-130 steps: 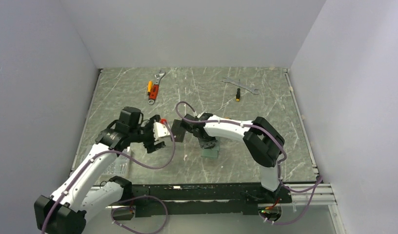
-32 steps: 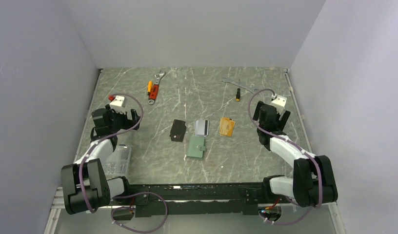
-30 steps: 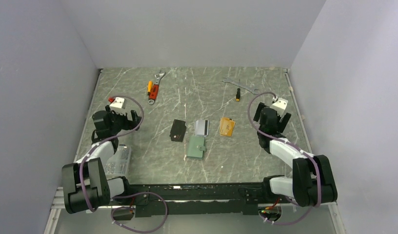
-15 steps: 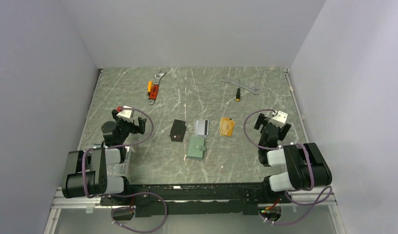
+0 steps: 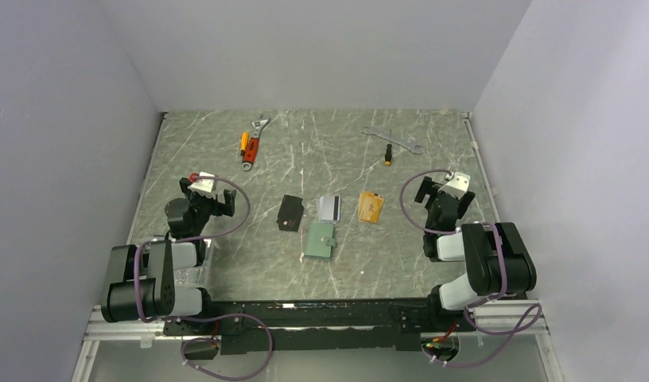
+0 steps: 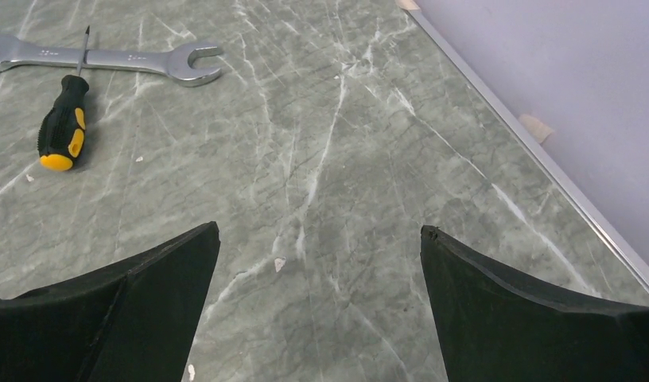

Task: Put the credit cards into the card holder
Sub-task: Reset both arms

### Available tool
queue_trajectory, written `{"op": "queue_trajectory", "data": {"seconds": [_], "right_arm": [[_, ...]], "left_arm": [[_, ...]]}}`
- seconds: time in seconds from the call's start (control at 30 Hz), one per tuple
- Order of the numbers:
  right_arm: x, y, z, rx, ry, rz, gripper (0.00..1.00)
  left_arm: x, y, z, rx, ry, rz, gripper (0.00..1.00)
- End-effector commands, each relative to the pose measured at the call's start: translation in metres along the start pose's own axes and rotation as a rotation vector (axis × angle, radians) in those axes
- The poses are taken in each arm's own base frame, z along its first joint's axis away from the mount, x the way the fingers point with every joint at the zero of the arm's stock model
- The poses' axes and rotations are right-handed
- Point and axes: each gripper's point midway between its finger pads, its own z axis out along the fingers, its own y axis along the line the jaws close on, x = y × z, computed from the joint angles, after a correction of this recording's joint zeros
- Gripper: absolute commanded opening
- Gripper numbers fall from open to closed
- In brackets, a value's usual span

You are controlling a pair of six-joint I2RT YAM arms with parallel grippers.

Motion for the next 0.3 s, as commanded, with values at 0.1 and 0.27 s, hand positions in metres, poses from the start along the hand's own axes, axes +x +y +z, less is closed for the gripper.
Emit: {"op": "queue_trajectory", "data": {"seconds": [0.1, 0.27], "right_arm": [[-0.0175, 0.0051, 0.0013, -0.021, -0.057, 0.036, 1.0], [-0.017, 0.0051, 0.0013, -0.02, -0.054, 0.037, 1.0]], "left_arm": [[-0.0137, 0.0022, 0.0017, -0.008, -0.05, 0.024, 0.99], [-0.0145, 0.0024, 0.0003, -0.014, -0.055, 0.028, 0.99]]}}
